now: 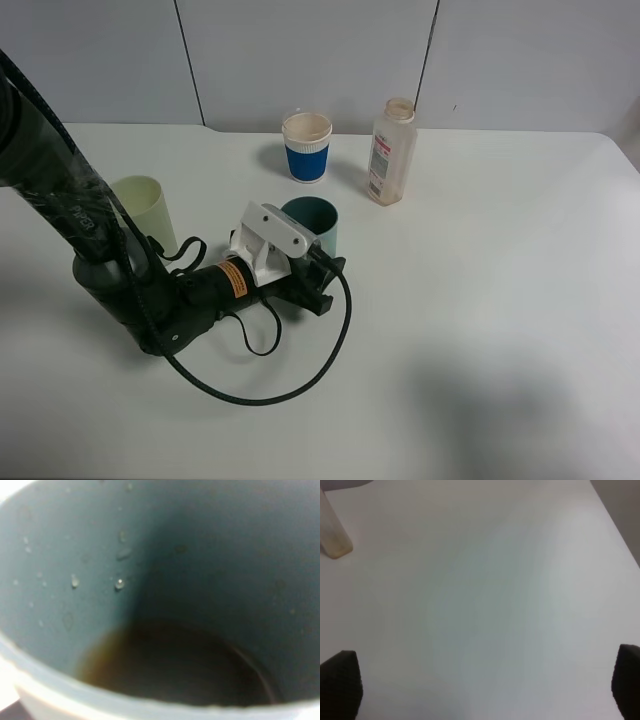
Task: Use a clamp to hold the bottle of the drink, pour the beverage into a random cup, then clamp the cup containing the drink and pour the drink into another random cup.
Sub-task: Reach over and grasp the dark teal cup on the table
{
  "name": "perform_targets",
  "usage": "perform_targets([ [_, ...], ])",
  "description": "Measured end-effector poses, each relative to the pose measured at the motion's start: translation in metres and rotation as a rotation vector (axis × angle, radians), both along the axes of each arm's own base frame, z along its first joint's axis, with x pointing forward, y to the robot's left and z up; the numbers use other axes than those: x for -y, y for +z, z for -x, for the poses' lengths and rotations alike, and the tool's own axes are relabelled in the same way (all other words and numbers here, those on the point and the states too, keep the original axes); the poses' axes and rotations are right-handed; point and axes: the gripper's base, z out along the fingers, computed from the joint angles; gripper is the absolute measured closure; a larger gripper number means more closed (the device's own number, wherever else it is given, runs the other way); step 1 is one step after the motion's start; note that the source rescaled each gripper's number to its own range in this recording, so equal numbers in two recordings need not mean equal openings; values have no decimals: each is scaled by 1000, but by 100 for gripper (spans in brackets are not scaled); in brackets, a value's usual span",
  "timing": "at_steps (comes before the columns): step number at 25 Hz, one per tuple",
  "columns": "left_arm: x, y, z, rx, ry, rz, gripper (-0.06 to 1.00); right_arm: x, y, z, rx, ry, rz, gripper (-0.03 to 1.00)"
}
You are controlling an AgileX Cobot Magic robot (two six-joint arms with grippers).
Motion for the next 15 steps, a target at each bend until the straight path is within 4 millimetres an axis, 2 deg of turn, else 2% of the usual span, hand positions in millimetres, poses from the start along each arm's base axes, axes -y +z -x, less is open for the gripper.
perform_targets([
  [15, 1, 5, 0, -1, -10, 5, 94, 0, 0, 0, 0, 0, 0, -3],
])
